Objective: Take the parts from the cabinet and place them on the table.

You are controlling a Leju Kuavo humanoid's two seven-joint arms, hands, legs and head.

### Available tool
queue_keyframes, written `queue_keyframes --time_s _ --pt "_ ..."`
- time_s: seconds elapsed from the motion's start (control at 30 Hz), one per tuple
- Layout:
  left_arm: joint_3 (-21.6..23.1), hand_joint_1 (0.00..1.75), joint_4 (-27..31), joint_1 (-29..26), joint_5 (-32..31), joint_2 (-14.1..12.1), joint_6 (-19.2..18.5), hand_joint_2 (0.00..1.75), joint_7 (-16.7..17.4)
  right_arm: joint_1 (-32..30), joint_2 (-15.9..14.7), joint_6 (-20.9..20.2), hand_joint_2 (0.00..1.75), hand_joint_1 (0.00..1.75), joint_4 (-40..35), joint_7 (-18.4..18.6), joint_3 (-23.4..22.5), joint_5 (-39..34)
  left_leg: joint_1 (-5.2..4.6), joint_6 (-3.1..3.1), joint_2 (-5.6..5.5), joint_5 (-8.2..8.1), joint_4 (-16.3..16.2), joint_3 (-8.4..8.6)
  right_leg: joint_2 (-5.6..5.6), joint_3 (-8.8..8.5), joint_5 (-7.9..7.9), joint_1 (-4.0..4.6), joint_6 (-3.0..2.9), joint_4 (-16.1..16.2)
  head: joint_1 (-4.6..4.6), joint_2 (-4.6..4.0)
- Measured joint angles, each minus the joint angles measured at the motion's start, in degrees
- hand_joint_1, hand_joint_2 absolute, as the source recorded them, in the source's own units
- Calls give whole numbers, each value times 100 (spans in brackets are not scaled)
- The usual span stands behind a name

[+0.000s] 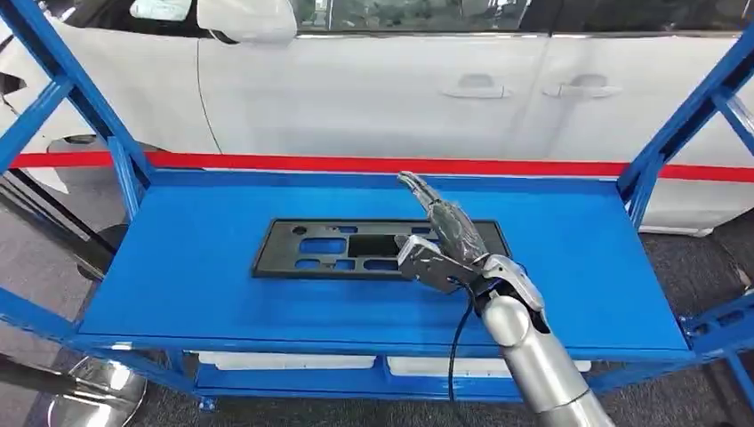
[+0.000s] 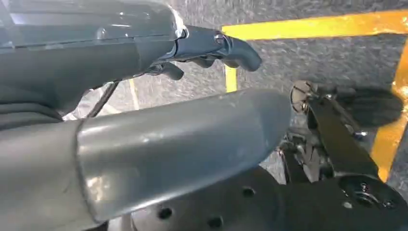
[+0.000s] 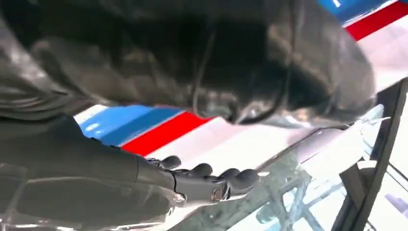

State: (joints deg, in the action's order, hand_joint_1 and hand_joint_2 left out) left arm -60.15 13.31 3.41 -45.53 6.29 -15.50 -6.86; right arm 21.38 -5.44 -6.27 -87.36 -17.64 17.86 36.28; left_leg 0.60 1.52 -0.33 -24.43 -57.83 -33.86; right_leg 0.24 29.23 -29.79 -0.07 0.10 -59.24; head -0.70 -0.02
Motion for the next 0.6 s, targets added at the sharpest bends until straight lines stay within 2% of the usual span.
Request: queue_keyframes --time_s 0.03,0.07,0.1,0.13,0.17,0.2,0.23,0.3,0.33,0.37,0.4,0.43,0.47,0.5,0.6 --pt "2 0 0 3 -2 0 0 0 0 12 -2 0 0 0 -9 -7 0 0 2 29 0 -17 19 51 -1 141 -51 -8 11 -291 0 0" --pt "0 0 0 12 -2 -2 0 0 0 14 -4 2 0 0 -9 -2 0 0 1 52 1 -36 18 78 -1 395 -191 -16 43 -702 2 0" --pt "0 0 0 13 -4 -2 0 0 4 1 -7 0 175 0 -7 2 0 -2 0 62 1 -66 17 104 -2 685 -381 -30 70 -1128 2 0" --pt "0 0 0 20 -9 -2 0 0 22 -28 -9 -2 175 0 -7 9 0 -4 -2 71 -3 -103 17 134 -2 946 -561 -36 96 -1467 2 0" --pt "0 0 0 19 -13 -4 0 0 48 -54 -11 -4 175 0 -6 15 0 -4 -2 70 -10 -139 15 174 -3 1115 -620 -38 98 -1619 2 0" --pt "0 0 0 17 -13 -4 0 0 72 -73 -11 -9 175 0 -4 20 0 -7 -2 67 -20 -181 15 226 -4 1169 -516 -42 98 -1542 0 0" --pt "-2 0 0 17 0 -4 0 0 87 -83 -13 -19 175 0 -7 24 0 -9 -2 61 -26 -227 15 289 -4 1126 -256 -46 91 -1256 2 2" --pt "-33 0 0 11 59 2 -13 0 116 -95 -33 -79 175 0 -7 39 0 -13 -4 23 -31 -337 17 436 -6 802 553 -39 32 -219 0 0" --pt "-42 0 0 11 63 13 -15 0 122 -113 -53 -112 175 0 -4 48 0 -22 -4 -9 -33 -374 5 475 -8 761 607 -17 -16 -10 2 0" --pt "-48 0 0 26 85 17 -17 0 127 -121 -74 -140 175 0 -2 61 6 -26 -14 -55 -43 -402 2 430 -19 771 470 17 -30 85 -9 0" --pt "-57 0 0 34 98 17 -17 0 127 -153 -74 -149 175 0 -9 68 24 -26 -11 -89 -41 -423 16 410 -14 764 583 28 -64 36 4 0" --pt "-79 0 0 37 103 17 -17 0 125 -186 -90 -157 175 0 -35 63 53 -26 -15 -122 -34 -419 -19 447 -2 750 584 12 -91 88 2 0" --pt "-103 0 0 33 112 13 -17 0 118 -225 -127 -175 175 0 -48 61 79 -24 -28 -60 -26 -440 -11 455 5 726 608 -6 -25 89 2 0" --pt "-133 0 0 32 113 13 -15 0 118 -256 -172 -208 175 0 -78 61 98 -26 -26 -36 -22 -444 2 479 14 716 597 6 -41 80 4 0" --pt "-160 0 0 41 116 15 -15 0 111 -446 -317 -217 175 0 -268 63 142 -89 -28 -44 -20 -472 81 545 11 688 550 11 -94 79 2 0"
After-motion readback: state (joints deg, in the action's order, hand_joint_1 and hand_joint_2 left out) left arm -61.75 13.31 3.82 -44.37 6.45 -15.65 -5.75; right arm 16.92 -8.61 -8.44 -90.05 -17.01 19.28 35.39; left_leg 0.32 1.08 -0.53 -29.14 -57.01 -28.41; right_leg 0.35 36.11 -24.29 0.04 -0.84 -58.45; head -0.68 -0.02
